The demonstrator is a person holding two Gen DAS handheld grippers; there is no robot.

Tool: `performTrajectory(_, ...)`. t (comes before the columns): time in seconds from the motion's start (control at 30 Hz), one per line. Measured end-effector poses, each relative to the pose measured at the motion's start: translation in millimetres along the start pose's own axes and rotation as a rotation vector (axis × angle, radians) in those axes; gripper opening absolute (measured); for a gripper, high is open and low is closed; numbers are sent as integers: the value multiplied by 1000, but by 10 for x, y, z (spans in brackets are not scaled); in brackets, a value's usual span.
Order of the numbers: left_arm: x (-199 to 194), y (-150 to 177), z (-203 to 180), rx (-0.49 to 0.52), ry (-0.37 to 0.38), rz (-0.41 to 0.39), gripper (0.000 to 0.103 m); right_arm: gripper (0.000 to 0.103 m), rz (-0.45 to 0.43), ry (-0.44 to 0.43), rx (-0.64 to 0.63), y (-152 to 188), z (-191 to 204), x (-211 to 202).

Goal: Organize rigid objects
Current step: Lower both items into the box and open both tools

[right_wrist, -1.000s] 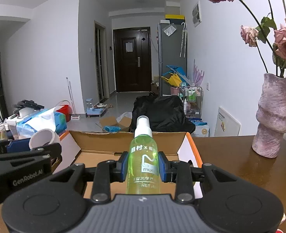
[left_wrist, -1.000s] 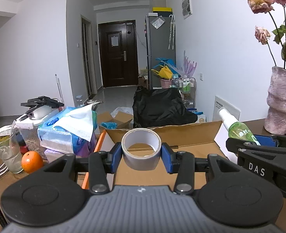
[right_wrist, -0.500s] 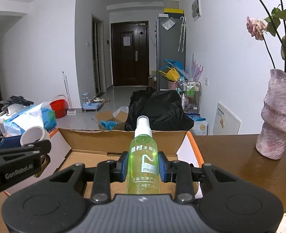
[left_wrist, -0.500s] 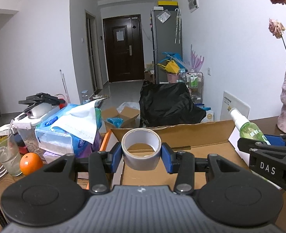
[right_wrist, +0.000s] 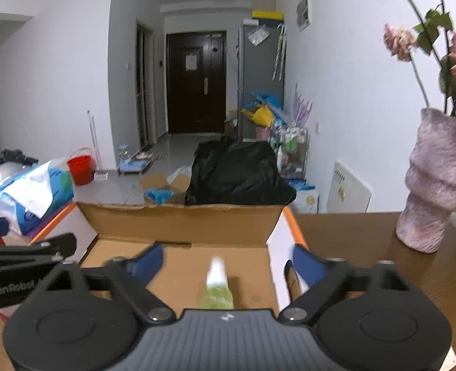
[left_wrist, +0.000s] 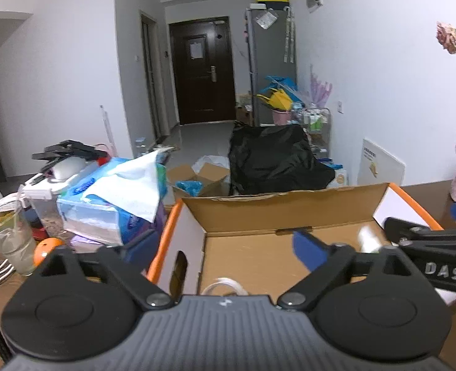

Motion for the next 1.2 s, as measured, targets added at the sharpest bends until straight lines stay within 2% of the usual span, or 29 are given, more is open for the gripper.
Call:
performTrajectory(0.1, 1, -11, 24, -1, -17, -5, 103, 99, 2, -5, 11, 4, -24, -6)
performTrajectory(0.3, 20, -13, 49, -5, -27, 4, 103, 102, -5, -7, 8, 3, -14, -26)
performTrajectory(0.77, -24, -27, 66, -12, -31, -5, 103, 103, -28, -19, 5, -30, 21, -114)
performTrajectory(1.2, -239, 1, 146, -32, -43, -18, 103, 103, -65, -19, 16, -22, 27, -370)
Point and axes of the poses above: each gripper's, at about its wrist camera, not at the fingertips, and x roughly the way its jaws point, z to its left, y to its underside, the point moved 8 cm from there along x, roughly the way its jaws point, and after that the axes turned 11 degrees about -x, right-handed, at the moved point
